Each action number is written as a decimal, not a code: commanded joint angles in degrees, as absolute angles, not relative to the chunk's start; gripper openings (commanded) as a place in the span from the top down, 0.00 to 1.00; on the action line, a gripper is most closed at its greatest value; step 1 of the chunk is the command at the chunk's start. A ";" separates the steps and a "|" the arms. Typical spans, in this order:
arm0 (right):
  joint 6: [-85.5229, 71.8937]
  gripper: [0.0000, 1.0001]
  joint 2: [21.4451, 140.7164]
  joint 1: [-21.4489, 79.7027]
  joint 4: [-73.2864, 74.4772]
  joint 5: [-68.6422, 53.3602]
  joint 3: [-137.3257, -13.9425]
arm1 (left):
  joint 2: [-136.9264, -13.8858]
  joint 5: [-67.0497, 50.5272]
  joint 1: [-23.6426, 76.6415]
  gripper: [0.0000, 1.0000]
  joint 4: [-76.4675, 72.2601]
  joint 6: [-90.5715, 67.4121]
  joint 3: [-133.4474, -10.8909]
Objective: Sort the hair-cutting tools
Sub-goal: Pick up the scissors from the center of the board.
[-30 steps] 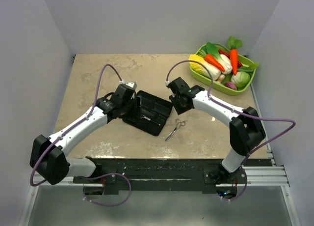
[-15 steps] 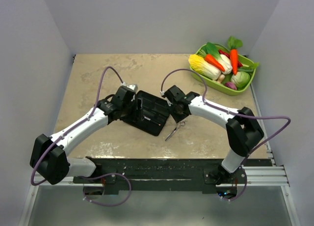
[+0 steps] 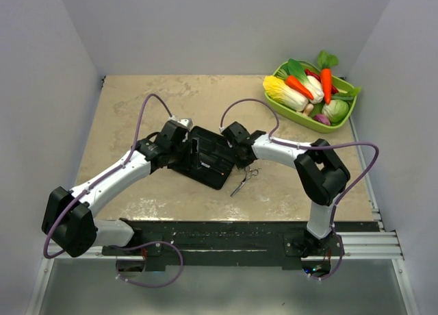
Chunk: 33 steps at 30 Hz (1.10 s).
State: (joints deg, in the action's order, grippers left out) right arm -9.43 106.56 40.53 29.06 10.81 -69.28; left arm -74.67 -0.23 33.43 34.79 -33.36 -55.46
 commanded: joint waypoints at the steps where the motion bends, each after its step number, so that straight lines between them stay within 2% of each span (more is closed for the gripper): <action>1: -10.46 1.00 105.64 40.43 26.28 12.30 -69.62 | -73.92 -0.97 33.13 0.31 33.05 -32.52 -54.85; 6: -11.07 1.00 106.70 40.52 26.89 13.09 -67.68 | -74.09 -1.14 33.13 0.31 32.96 -32.78 -54.76; 16: -16.69 1.00 99.32 40.43 29.88 15.74 -57.93 | -75.93 -2.37 33.13 0.31 32.17 -33.13 -55.55; 28: -23.02 1.00 91.24 40.52 34.45 15.21 -55.47 | -78.31 -3.87 33.13 0.31 30.59 -33.05 -56.51; 33: -24.61 1.00 91.58 40.61 33.84 14.94 -52.74 | -78.49 -4.04 33.22 0.31 29.97 -33.14 -56.43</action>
